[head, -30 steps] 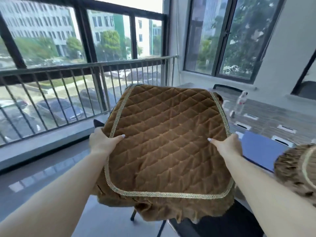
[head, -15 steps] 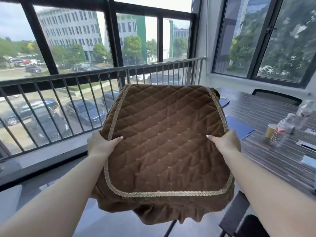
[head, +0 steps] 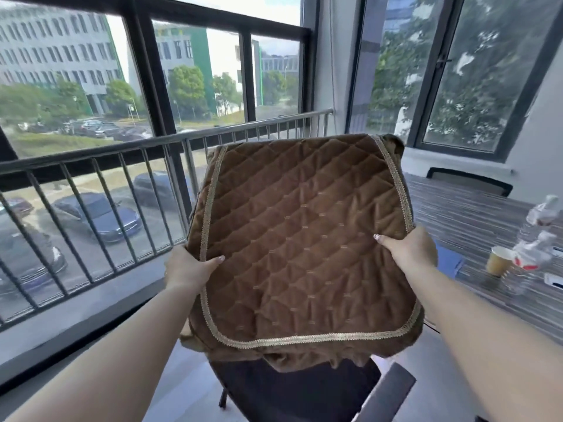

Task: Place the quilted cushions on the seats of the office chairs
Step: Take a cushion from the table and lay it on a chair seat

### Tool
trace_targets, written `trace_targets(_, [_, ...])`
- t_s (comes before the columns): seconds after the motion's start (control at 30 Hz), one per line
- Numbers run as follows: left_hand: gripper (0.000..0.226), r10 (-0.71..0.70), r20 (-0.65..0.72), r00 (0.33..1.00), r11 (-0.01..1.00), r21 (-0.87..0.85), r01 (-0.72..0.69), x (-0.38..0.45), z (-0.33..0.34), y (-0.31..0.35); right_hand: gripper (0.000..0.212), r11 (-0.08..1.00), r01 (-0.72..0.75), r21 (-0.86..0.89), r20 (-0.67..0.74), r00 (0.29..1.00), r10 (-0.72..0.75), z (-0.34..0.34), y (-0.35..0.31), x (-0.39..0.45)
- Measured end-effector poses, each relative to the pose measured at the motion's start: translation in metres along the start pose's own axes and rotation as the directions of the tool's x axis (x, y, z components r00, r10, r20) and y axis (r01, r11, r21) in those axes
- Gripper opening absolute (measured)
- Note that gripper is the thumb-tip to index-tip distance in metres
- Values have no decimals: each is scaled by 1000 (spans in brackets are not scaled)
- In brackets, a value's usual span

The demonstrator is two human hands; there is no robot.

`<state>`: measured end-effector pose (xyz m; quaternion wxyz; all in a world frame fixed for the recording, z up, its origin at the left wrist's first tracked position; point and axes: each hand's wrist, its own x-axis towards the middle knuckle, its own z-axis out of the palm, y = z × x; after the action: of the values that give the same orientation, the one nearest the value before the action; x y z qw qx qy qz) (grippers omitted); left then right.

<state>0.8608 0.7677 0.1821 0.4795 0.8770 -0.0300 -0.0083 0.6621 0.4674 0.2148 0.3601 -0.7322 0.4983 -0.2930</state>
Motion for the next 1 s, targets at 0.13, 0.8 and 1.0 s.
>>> trace_targets(0.13, [59, 61, 146, 987, 998, 24, -65, 67, 25, 2, 52, 998, -48, -33, -99, 994, 44, 20, -18, 6])
trace_targets(0.8, [44, 499, 463, 733, 862, -175, -477, 155, 96, 48, 34, 943, -105, -316, -221, 975, 35, 88, -96, -26])
trace_targets(1.0, [16, 934, 287, 213, 288, -250, -925, 124, 75, 97, 35, 686, 223, -693, -8, 948, -317, 108, -111, -15])
